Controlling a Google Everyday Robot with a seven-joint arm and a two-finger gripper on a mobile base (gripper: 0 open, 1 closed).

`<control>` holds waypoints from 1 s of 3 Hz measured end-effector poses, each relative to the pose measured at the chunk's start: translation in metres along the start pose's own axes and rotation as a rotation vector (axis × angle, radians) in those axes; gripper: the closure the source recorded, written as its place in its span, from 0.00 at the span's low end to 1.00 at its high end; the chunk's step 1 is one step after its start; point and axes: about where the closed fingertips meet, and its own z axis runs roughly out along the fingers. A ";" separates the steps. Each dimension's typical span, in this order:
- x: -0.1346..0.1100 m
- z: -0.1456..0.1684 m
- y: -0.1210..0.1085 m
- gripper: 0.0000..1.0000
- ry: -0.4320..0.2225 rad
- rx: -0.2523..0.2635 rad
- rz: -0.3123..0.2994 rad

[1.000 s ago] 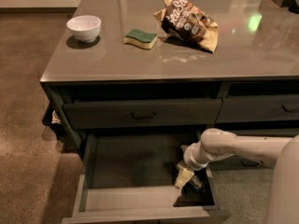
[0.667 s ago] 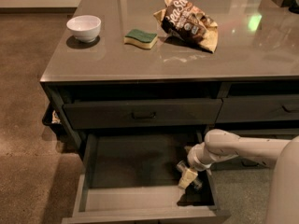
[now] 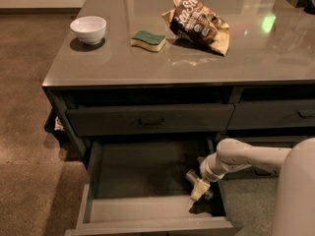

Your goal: Pick redbull can from middle drawer and place on counter

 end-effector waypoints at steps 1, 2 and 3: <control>0.004 0.019 -0.002 0.00 0.003 -0.023 0.004; 0.005 0.033 -0.002 0.19 0.003 -0.040 0.002; 0.005 0.037 -0.002 0.42 0.002 -0.042 0.003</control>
Offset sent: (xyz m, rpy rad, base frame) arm 0.0089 0.0115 -0.0455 0.0116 0.0475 0.0217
